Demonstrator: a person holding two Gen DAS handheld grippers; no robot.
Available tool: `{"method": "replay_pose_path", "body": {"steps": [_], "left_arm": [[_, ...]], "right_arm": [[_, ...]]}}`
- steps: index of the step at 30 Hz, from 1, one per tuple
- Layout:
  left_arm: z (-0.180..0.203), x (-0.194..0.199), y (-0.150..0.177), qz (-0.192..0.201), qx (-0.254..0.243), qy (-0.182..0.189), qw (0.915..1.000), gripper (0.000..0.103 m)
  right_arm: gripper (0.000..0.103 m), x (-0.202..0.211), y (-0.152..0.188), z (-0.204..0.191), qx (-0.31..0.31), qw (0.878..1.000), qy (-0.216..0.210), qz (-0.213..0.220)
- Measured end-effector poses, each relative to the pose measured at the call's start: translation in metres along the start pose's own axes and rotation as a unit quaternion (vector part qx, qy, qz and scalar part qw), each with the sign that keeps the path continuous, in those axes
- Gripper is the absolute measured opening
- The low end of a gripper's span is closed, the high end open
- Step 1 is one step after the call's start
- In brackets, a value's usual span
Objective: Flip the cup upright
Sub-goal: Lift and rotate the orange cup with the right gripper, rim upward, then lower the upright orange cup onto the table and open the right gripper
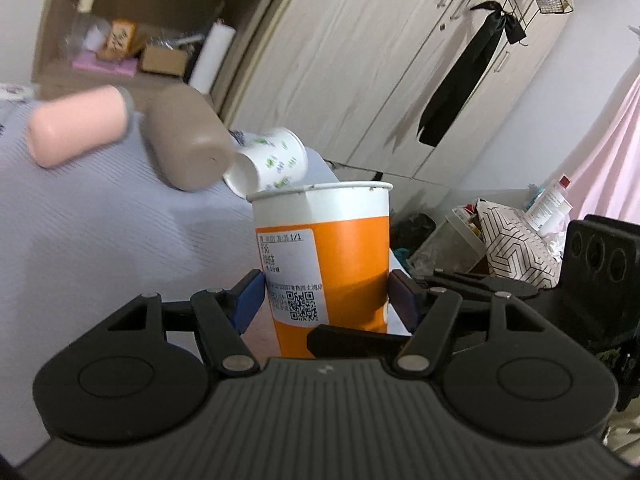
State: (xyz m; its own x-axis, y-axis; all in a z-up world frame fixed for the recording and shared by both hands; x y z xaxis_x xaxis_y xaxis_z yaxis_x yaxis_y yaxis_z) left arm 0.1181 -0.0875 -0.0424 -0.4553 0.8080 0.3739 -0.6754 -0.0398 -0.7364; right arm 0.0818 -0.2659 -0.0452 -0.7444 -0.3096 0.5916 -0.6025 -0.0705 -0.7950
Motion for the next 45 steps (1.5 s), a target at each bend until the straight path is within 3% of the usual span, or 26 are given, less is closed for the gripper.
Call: {"method": "replay_pose_path", "body": {"steps": [9,16,22,28,35,39,45], "left_arm": [[-0.02,0.041,-0.003,0.039,-0.034,-0.031,0.9982,0.067],[-0.034,0.055,-0.011,0.05,-0.06,-0.039,0.9962,0.067],[-0.045,0.053,-0.02,0.054,-0.097,-0.058,0.9921,0.067],[-0.057,0.043,-0.026,0.065,-0.131,-0.068,0.9869,0.067],[-0.075,0.036,-0.039,0.073,-0.129,-0.074,0.9862,0.067],[-0.078,0.028,-0.036,0.079,-0.128,-0.073,0.986,0.066],[-0.069,0.013,-0.031,0.077,-0.155,-0.079,0.9817,0.066]], "right_arm": [[0.077,-0.017,-0.01,-0.042,0.037,0.998,-0.022,0.038],[0.077,-0.028,-0.014,-0.069,0.095,0.991,0.0,0.093],[0.077,-0.046,-0.012,-0.084,0.148,0.976,0.037,0.154],[0.077,-0.065,-0.025,-0.088,0.156,0.972,0.064,0.164],[0.077,-0.086,-0.032,-0.09,0.164,0.967,0.073,0.179],[0.077,-0.092,-0.029,-0.09,0.198,0.958,0.09,0.187],[0.077,-0.092,-0.029,-0.073,0.161,0.968,0.085,0.17]]}}
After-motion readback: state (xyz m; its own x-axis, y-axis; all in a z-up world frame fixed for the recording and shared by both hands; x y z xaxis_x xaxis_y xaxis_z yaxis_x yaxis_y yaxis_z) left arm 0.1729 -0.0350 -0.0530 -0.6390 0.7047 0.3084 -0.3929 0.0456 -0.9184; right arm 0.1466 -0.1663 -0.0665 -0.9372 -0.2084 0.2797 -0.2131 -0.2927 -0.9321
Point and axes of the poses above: each gripper's, at about its wrist camera, not at the fingertips, and x roughly against the way its jaws point, z to its right, y to its underside, the point moved 1 cm from there along -x, roughly the way its jaws point, and after that the axes turned 13 degrees about y, right-handed, at the moved point
